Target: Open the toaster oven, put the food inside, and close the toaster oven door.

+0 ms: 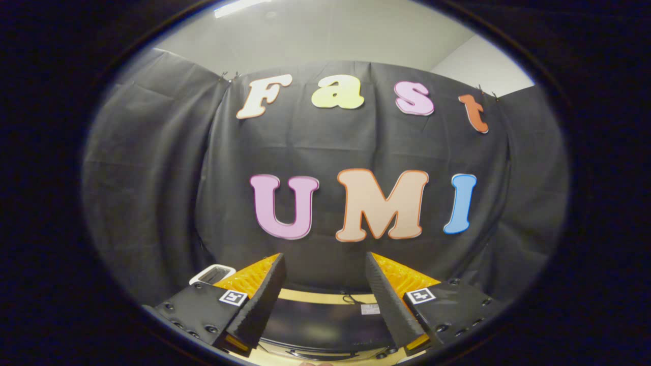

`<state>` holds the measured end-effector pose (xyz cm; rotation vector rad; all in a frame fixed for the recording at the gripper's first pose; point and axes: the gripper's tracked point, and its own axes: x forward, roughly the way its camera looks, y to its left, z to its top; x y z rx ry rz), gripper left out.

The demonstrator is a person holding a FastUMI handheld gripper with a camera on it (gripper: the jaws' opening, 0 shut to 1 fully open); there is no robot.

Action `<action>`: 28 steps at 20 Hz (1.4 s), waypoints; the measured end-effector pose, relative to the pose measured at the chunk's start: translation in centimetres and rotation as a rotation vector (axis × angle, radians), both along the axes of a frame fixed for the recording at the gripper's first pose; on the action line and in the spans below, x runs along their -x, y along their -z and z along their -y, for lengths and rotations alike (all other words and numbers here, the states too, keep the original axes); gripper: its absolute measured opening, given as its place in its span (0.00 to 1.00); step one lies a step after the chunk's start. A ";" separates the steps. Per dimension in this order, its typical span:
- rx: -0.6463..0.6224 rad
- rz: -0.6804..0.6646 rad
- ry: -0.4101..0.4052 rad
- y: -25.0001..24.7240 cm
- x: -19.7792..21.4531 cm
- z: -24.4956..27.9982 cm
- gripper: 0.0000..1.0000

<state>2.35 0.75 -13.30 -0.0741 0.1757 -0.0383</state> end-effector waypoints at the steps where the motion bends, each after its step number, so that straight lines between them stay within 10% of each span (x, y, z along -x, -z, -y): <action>1: 0.014 -0.026 0.002 2.1 0.1 -0.1 0.98; 14: 0.029 -0.311 0.059 21.2 4.4 0.5 0.98; 28: -0.067 -0.323 0.109 24.3 6.6 1.8 0.98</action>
